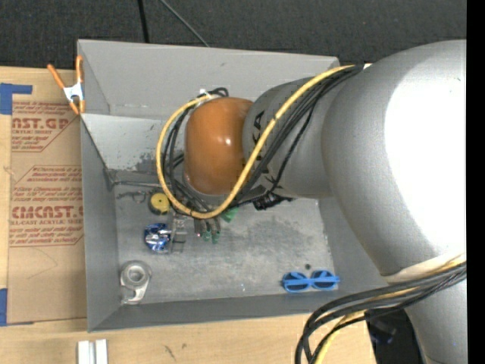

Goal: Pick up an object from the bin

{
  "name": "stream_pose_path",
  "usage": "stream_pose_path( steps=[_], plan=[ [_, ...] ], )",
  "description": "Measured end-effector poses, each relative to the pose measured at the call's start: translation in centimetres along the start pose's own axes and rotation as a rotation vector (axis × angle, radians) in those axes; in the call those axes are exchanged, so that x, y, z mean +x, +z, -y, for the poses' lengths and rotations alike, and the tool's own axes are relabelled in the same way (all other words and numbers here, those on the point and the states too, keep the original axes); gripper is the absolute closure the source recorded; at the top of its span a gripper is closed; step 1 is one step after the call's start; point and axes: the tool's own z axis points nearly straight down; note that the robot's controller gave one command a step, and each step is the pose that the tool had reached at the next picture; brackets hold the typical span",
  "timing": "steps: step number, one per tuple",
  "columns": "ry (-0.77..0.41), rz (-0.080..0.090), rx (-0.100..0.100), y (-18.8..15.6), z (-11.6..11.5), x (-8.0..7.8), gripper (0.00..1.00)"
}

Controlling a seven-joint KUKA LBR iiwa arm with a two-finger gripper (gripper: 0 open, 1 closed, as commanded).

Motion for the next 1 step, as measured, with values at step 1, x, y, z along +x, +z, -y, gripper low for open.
stream_pose_path(
  steps=[1],
  plan=[
    [0.035, 0.009, -0.003, -11.52, -0.45, 0.43, 1.0]
  ],
)
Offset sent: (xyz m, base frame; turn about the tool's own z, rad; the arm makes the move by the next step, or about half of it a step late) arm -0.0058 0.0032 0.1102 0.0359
